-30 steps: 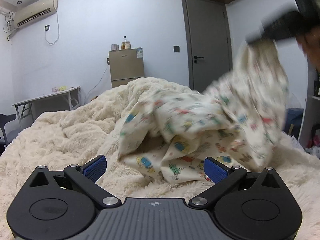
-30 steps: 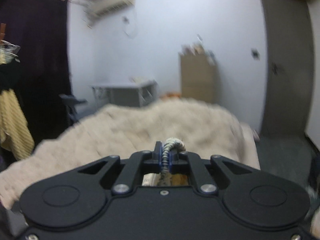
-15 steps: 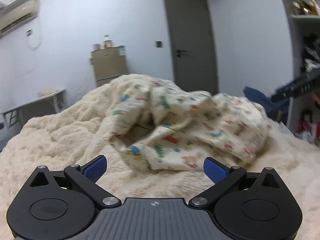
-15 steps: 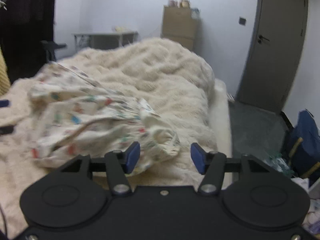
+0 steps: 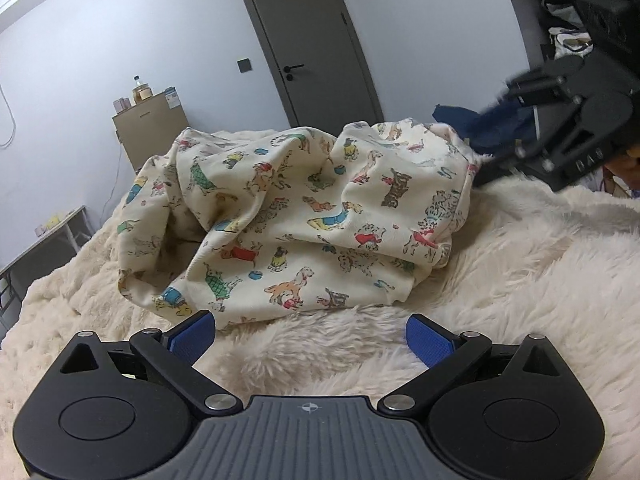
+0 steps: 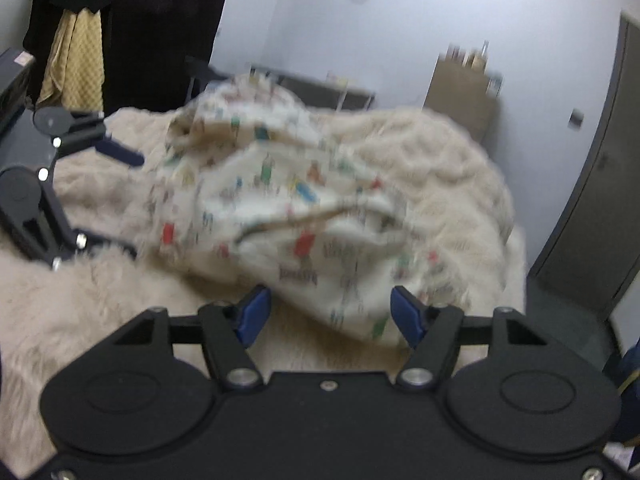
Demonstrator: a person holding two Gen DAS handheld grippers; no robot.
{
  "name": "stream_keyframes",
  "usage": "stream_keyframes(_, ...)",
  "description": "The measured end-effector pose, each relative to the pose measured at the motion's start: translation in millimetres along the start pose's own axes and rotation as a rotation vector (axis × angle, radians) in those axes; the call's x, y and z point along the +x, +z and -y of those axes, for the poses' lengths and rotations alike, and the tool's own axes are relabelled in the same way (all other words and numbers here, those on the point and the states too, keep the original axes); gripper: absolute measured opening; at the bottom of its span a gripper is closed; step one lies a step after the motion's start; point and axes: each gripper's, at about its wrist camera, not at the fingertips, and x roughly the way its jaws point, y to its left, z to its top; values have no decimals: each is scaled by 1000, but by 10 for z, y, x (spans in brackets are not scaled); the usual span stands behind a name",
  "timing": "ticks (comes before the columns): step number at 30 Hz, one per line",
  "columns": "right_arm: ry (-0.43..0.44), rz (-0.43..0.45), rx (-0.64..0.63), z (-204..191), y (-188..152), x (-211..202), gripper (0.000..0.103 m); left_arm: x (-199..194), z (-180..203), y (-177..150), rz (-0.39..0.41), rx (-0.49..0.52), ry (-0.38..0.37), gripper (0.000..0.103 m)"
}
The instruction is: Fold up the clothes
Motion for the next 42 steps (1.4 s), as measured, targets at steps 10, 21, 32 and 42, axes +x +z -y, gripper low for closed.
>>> stream_keyframes(10, -27, 125, 65, 83, 95, -256, 2, 86, 116, -42, -13, 25, 9, 102)
stream_keyframes(21, 60, -56, -107, -5, -52, -348, 55, 30, 135, -20, 19, 37, 40, 102)
stream_keyframes(32, 116, 6, -332, -404, 44, -626, 60, -47, 93, 6, 57, 19, 33, 102)
stream_keyframes(42, 261, 108, -322, -383, 506, -754, 67, -75, 51, -93, 60, 18, 41, 103)
